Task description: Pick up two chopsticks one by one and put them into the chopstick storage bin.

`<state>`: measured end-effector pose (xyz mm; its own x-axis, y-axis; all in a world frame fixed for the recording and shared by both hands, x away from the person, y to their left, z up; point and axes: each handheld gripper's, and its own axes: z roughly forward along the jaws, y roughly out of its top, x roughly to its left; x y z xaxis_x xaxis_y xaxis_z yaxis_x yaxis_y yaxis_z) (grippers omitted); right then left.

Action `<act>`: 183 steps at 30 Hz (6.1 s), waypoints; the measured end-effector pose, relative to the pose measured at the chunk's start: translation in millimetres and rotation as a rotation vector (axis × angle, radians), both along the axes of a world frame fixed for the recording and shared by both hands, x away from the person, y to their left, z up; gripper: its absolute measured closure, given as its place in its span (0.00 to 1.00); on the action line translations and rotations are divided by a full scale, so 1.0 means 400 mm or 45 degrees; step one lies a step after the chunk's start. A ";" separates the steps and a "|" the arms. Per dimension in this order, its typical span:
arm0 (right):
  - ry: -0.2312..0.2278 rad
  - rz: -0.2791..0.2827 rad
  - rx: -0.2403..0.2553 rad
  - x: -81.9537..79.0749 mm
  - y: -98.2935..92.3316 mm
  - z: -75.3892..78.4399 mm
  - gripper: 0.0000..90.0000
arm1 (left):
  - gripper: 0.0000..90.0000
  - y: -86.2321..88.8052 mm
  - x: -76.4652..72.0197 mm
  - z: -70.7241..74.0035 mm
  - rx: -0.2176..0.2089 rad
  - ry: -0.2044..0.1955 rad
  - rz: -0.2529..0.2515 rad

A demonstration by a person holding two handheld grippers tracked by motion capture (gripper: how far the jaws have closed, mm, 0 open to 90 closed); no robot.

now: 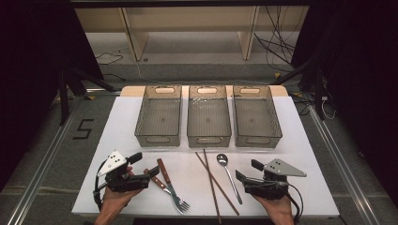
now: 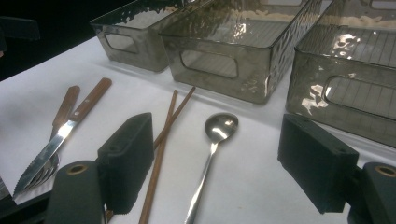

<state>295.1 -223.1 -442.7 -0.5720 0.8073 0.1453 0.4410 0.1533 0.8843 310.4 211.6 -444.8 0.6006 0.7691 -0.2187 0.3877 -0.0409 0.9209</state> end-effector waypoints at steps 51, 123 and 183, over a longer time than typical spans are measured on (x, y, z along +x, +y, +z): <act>0.552 0.335 -0.534 0.034 0.263 -0.014 0.56 | 0.12 0.000 0.000 0.000 0.006 -0.004 -0.001; 0.662 0.347 -0.728 0.084 0.319 -0.023 0.95 | 0.12 0.002 0.002 0.001 0.000 -0.002 0.000; 0.447 0.315 -0.276 0.458 0.550 0.192 0.95 | 0.12 0.010 -0.003 0.006 0.016 -0.031 0.024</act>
